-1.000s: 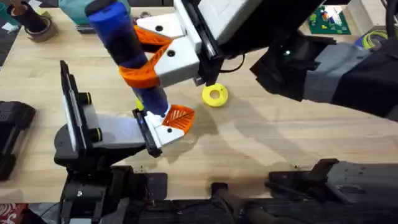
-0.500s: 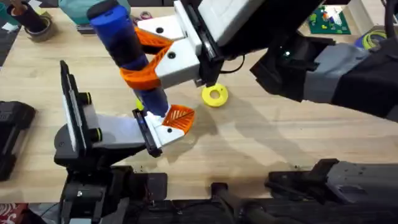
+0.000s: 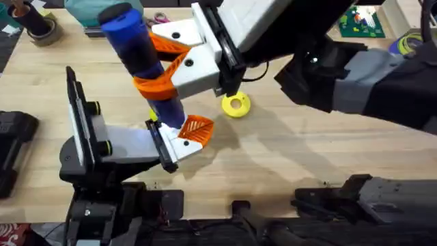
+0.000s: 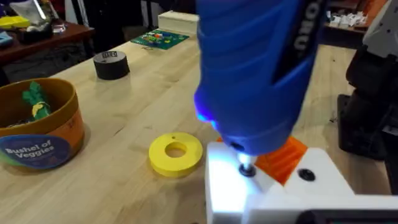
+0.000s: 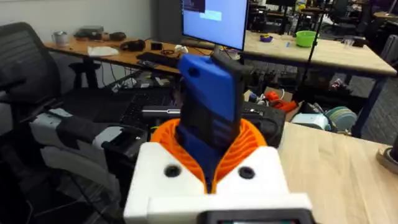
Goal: Pick up the gripper from the table and insert it into the empty holder that is missing its gripper. Then pick up a screw, insert it into the mounting hole, and use the screwdriver to tighten it. Finally, clean up the table by picking up the vegetable and placing it into the bucket.
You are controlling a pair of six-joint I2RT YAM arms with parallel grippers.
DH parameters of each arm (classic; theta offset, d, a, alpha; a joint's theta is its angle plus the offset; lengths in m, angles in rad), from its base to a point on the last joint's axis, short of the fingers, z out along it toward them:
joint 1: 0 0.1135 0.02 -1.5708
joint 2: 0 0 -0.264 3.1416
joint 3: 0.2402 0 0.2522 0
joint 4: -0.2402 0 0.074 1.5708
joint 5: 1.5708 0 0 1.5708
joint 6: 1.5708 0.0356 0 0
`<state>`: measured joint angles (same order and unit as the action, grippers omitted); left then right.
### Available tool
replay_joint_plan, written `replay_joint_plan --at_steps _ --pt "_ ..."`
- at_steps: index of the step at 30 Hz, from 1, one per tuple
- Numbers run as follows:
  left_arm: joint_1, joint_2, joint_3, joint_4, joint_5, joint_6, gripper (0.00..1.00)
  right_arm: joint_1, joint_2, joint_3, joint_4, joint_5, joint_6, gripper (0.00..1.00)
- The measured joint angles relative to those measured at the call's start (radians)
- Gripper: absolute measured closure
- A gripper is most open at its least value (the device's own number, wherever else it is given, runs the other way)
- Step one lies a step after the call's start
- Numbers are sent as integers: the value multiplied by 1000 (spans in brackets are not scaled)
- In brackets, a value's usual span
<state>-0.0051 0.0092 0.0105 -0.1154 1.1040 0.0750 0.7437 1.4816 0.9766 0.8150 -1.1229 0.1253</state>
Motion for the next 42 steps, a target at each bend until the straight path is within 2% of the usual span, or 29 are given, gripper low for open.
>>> replay_joint_plan --at_steps 19,27,31,34,38,42 --pt "0 0 0 0 0 -3 996 0 0 -6 6 0 -6 978" --pt "1 -4 2 -1 -4 -3 996 -15 21 -15 160 1 109 979" --pt "1 -4 2 -2 -3 -3 996 -52 21 71 145 0 161 979" --pt "1 -4 2 -2 -1 -3 996 -81 21 199 43 2 172 979" --pt "1 -4 2 -2 -1 -3 996 -110 21 391 -179 -9 138 979" --pt "1 -4 2 -2 -1 -2 996 -111 15 455 -230 -24 101 979"
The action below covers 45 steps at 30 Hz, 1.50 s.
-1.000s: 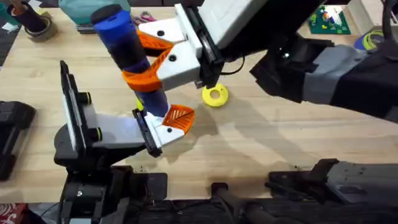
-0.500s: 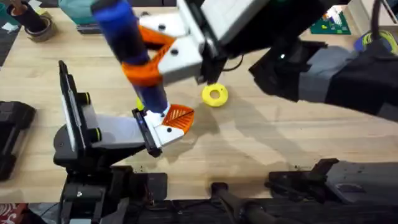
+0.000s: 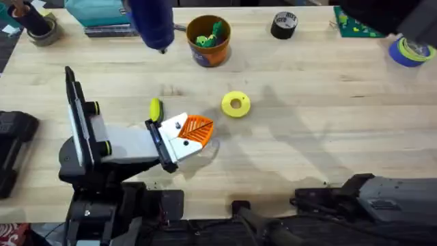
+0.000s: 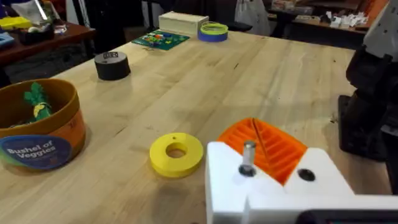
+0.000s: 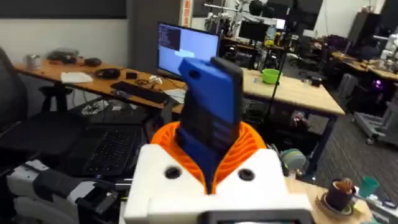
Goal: Pick up the gripper from the table and insert it into the empty holder that is missing its gripper. Then pick up a screw, insert it into the mounting hole, and use the screwdriver to tighten it. Finally, clean up the table by picking up the vegetable and placing it into the bucket.
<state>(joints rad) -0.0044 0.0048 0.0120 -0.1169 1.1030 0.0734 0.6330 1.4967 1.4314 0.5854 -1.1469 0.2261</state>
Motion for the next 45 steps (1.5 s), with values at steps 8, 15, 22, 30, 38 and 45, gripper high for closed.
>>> replay_joint_plan --at_steps 8,15,22,30,38,45 --pt "0 0 0 0 0 1 996 -4 0 41 -208 -23 -49 979" --pt "0 0 0 0 0 1 996 -38 0 189 -898 214 -329 979" --pt "0 0 0 0 0 1 996 -47 -3 320 -1277 613 -680 979" --pt "0 0 0 0 0 1 996 -79 -4 321 -1594 1015 -991 979" --pt "0 0 0 0 0 1 996 -191 47 185 -1561 1132 -1156 979" --pt "0 0 0 0 0 1 996 -321 148 -86 -1450 1157 -1337 979"
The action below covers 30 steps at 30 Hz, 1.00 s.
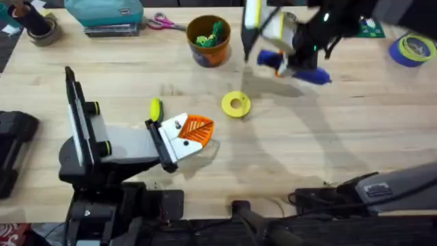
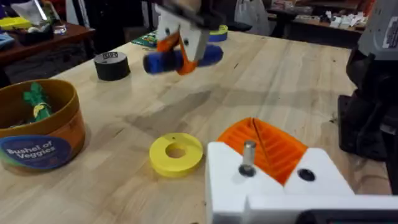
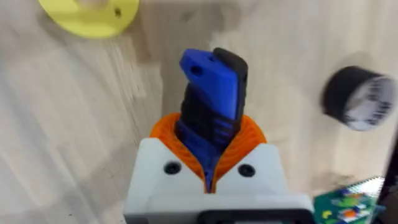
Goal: Pick up the gripper from the table and insert it into the empty holder that is missing its gripper. Then pick up a screw, insert it into the mounting hole, and use the screwdriver to tighten it. Finally, clean up the table by picking up the vegetable and placing it into the bucket.
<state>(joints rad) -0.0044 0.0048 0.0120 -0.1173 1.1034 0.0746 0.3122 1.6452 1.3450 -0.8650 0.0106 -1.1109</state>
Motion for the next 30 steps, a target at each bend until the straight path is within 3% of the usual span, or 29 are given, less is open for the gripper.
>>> replay_joint_plan --at_steps 5,17,18,22,23,24,28,30 --pt "0 0 0 0 0 0 996 -81 53 -149 138 4 -106 979" --pt "0 0 0 0 0 0 996 -100 137 -165 166 5 -142 978" --pt "0 0 0 0 0 0 996 -100 136 -165 165 7 -140 881" --pt "0 0 0 0 0 0 995 -100 136 -165 166 12 -146 269" --pt "0 0 0 0 0 5 910 -100 136 -165 166 12 -146 124" --pt "0 0 0 0 0 4 743 -100 136 -165 167 12 -151 36" --pt "0 0 0 0 0 4 112 -100 135 -165 170 13 -150 7" --pt "0 0 0 0 0 1 24 -99 132 -165 169 15 -146 6"
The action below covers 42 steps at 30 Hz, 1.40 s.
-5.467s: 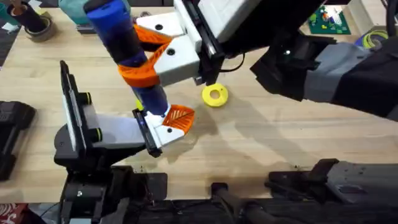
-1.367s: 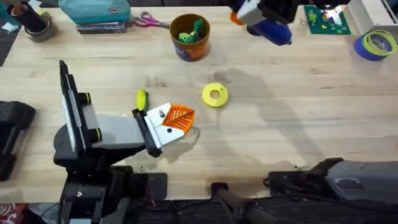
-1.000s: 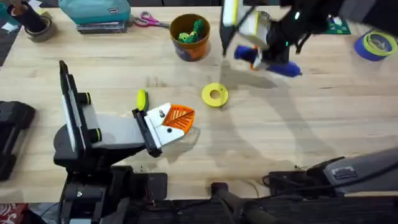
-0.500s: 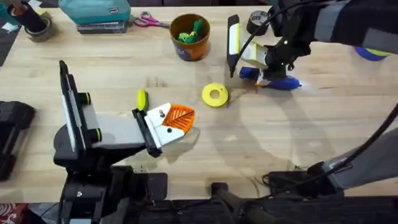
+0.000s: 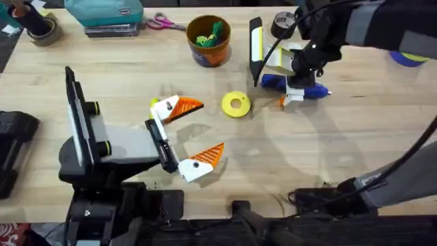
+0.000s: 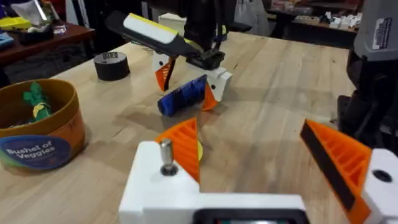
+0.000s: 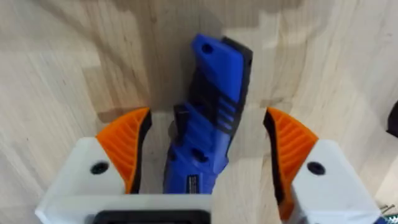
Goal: Pick up the gripper from the table and insert it into the empty holder that is missing its gripper. Then pick up a screw, insert it into the mounting hole, and use the screwdriver to tighten it. Finally, clean up the table by picking up the vegetable and placing it into the bucket.
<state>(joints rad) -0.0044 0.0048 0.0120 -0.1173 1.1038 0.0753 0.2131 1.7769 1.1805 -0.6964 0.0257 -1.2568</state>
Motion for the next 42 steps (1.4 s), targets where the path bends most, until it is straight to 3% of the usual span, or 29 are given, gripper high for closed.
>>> replay_joint_plan --at_steps 8,13,17,20,24,29,36,37,42 --pt "0 0 -2 20 -24 -2 15 30 -116 2 40 3 147 5" --pt "0 0 -5 137 -136 -151 15 35 -213 61 39 4 383 5" --pt "0 1 -3 114 -197 -246 15 34 -283 144 39 3 532 7" --pt "0 19 24 62 -226 -256 15 34 -333 210 40 3 620 6" --pt "3 102 138 -46 -291 -225 15 40 -410 240 42 3 771 5" --pt "34 264 340 -251 -383 -126 15 57 -500 243 -64 -13 965 7" --pt "57 511 603 -479 -520 -10 15 58 -626 243 -205 -99 1071 5" --pt "57 605 692 -568 -585 11 15 58 -691 211 -207 -112 1086 4" --pt "57 725 815 -719 -690 25 15 59 -817 50 -155 -122 1111 5"
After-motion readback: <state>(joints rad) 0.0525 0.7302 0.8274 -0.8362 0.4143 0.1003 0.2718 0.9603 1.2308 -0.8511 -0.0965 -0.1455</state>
